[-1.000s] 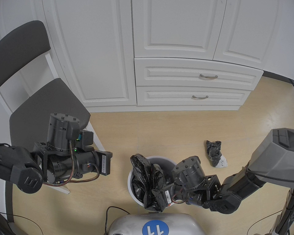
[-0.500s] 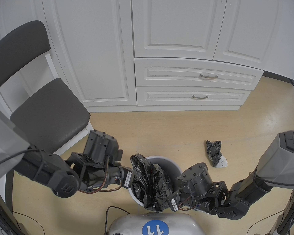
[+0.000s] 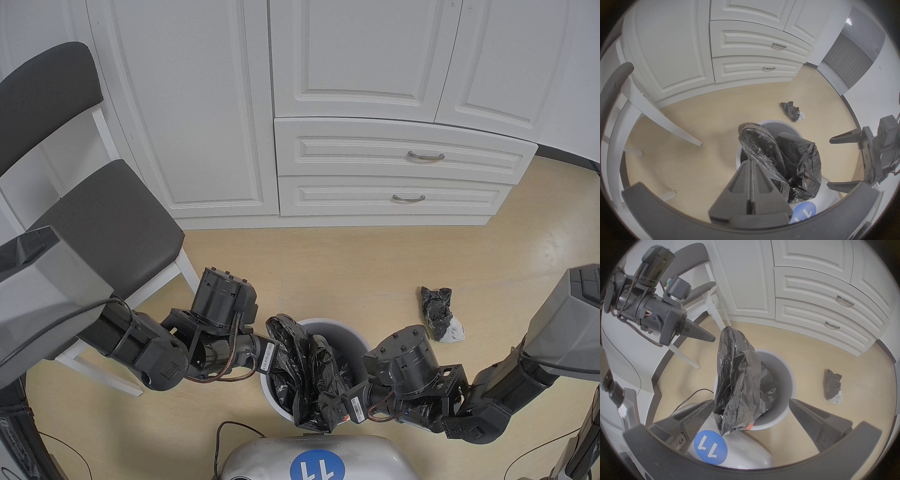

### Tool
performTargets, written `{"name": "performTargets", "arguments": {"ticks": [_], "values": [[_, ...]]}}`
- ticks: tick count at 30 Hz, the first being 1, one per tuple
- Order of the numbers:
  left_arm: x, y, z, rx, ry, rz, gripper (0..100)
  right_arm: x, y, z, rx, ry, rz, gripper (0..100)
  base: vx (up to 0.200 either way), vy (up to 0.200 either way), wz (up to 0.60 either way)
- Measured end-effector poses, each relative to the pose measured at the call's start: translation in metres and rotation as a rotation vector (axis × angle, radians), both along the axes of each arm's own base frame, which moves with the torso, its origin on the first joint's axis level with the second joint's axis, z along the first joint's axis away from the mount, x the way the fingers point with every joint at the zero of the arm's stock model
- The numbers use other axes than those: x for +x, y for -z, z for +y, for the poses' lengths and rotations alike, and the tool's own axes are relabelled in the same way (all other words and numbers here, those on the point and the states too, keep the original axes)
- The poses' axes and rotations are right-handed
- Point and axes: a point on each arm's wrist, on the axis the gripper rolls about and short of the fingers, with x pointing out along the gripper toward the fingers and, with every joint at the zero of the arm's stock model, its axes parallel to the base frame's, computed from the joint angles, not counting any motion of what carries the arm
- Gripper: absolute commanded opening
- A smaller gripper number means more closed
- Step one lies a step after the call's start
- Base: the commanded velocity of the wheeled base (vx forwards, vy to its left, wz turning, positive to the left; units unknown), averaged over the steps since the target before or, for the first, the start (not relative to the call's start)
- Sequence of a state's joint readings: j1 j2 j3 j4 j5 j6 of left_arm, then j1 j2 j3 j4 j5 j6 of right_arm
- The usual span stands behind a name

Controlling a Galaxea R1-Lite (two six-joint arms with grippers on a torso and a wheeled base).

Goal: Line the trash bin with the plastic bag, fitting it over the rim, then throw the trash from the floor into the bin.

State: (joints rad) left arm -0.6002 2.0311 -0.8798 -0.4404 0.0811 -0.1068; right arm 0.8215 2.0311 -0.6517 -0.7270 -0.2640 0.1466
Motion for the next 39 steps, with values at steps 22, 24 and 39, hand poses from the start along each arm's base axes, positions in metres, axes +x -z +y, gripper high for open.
{"name": "performTargets", "arguments": {"ticks": [22,24,39], "values": [[-0.011,-0.002,0.015,0.015,0.016,-0.047,100,0.01,0.0,0.001,0.039,0.01,-0.074,100,0.0,0.0,0.0],[-0.008,-0.001,0.014,0.011,0.015,-0.054,100,0.013,0.002,0.001,0.03,0.026,-0.076,100,0.0,0.0,0.0],[0.014,0.021,0.002,0.029,-0.023,-0.081,100,0.051,0.019,0.004,0.052,0.125,-0.114,100,0.0,0.0,0.0]]}}
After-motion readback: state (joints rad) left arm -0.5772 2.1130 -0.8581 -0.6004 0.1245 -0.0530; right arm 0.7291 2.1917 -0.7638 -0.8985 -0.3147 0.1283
